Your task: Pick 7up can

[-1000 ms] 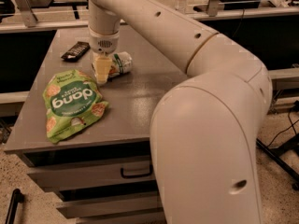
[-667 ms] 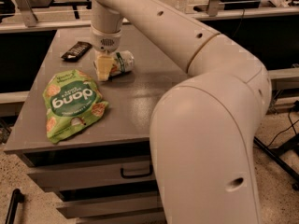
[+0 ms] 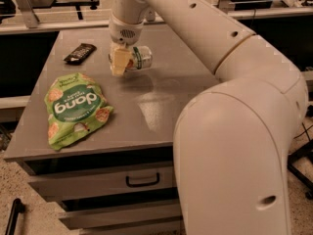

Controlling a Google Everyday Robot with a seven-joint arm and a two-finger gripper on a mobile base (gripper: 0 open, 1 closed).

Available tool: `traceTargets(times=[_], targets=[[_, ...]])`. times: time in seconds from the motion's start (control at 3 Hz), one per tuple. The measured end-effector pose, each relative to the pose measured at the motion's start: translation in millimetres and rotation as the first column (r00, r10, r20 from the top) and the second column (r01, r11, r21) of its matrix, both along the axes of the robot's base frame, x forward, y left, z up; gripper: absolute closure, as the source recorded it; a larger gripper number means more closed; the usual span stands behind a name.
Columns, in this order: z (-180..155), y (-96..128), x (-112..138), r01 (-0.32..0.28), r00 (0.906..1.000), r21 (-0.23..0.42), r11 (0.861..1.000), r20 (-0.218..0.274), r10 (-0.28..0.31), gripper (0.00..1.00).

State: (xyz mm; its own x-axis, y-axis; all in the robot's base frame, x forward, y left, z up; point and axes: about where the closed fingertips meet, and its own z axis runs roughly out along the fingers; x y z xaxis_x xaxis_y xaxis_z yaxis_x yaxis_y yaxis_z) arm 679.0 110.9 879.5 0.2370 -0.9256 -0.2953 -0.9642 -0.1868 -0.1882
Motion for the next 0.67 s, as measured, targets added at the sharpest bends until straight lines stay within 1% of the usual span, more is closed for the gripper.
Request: traceTargets(times=[0.33,0.67], targets=[[-2.4,2.6,1.4,-0.001,1.0,0.003,1.0,0.001,0.001,0.92],[-5.1,4.9,2.7,-0.002,1.0,0.005,1.0,0.001,0.002,0.99]])
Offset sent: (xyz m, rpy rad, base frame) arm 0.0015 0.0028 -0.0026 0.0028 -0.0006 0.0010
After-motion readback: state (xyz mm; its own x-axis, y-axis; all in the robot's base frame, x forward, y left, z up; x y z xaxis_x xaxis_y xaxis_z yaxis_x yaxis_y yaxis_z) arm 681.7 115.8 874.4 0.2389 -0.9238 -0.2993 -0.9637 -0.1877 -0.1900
